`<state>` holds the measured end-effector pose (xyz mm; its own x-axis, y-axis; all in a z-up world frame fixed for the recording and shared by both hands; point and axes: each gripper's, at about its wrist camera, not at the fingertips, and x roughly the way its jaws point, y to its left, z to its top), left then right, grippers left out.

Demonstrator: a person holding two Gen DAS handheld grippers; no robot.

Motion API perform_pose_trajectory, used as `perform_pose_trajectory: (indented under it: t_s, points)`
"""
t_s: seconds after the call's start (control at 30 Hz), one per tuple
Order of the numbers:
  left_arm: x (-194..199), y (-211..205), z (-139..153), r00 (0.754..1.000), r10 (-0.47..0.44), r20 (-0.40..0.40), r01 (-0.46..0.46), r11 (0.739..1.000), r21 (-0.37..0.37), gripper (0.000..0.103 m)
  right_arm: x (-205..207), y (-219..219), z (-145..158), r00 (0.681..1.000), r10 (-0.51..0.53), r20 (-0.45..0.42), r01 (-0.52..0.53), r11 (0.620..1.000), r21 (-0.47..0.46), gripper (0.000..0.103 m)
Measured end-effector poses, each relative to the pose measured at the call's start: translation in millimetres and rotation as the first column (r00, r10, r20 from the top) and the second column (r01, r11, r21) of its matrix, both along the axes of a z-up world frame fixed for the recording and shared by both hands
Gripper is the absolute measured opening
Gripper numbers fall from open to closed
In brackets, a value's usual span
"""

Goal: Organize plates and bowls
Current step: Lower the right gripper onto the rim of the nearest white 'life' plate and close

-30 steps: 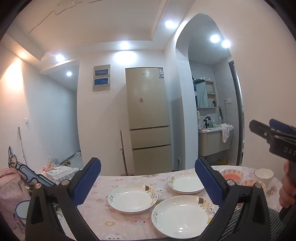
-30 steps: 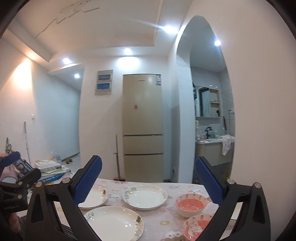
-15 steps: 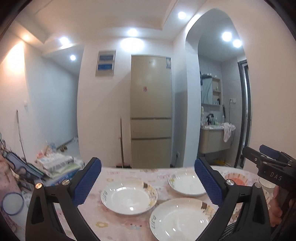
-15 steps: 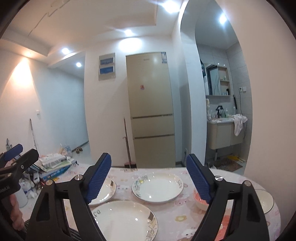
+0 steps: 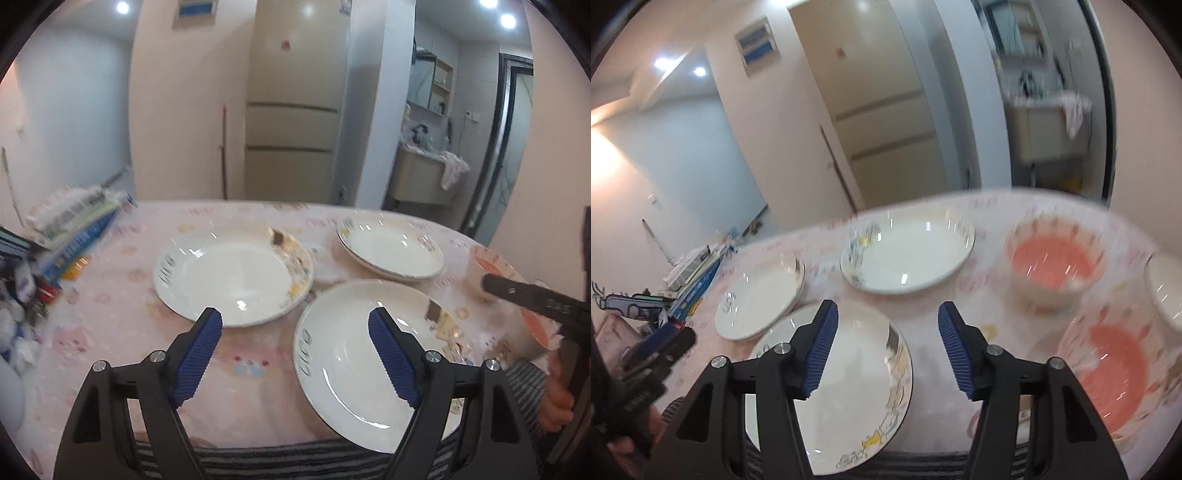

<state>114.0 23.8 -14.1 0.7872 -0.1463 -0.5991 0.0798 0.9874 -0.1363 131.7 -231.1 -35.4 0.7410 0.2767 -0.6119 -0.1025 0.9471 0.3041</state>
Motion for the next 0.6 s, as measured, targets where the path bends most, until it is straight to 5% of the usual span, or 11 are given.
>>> perform_pose_trajectory:
  t_s: [0.13, 0.27, 0.4, 0.53, 0.6]
  points:
    - [11.1, -2.6, -14.7, 0.997, -0.02, -0.072, 0.018, 0.999, -0.026, 0.084, 18.3, -3.6, -28.0, 0.986, -0.018, -0.165, 0.019, 1.0, 0.002, 0.041]
    - [19.4, 3.0, -25.2, 0.99, -0.035, -0.136, 0.024, 0.996, -0.083, 0.083, 23.7, -4.9, -42.6, 0.971, 0.012, -0.238, -0.002, 0.999, 0.04, 0.039]
    - [31.5, 13.8, -38.5, 0.975, -0.063, -0.214, 0.024, 0.983, -0.18, 0.066, 28.9, -8.6, -53.3, 0.957, 0.038, -0.288, -0.015, 0.997, 0.081, 0.039]
    - [39.0, 15.7, -47.9, 0.963, -0.095, -0.252, 0.035, 0.972, -0.233, 0.058, 31.4, -6.8, -61.3, 0.94, 0.068, -0.333, -0.032, 0.993, 0.11, 0.021]
    - [43.8, 14.7, -53.4, 0.957, -0.116, -0.266, 0.047, 0.966, -0.253, 0.044, 35.0, -4.6, -65.4, 0.933, 0.092, -0.347, -0.05, 0.99, 0.129, 0.015]
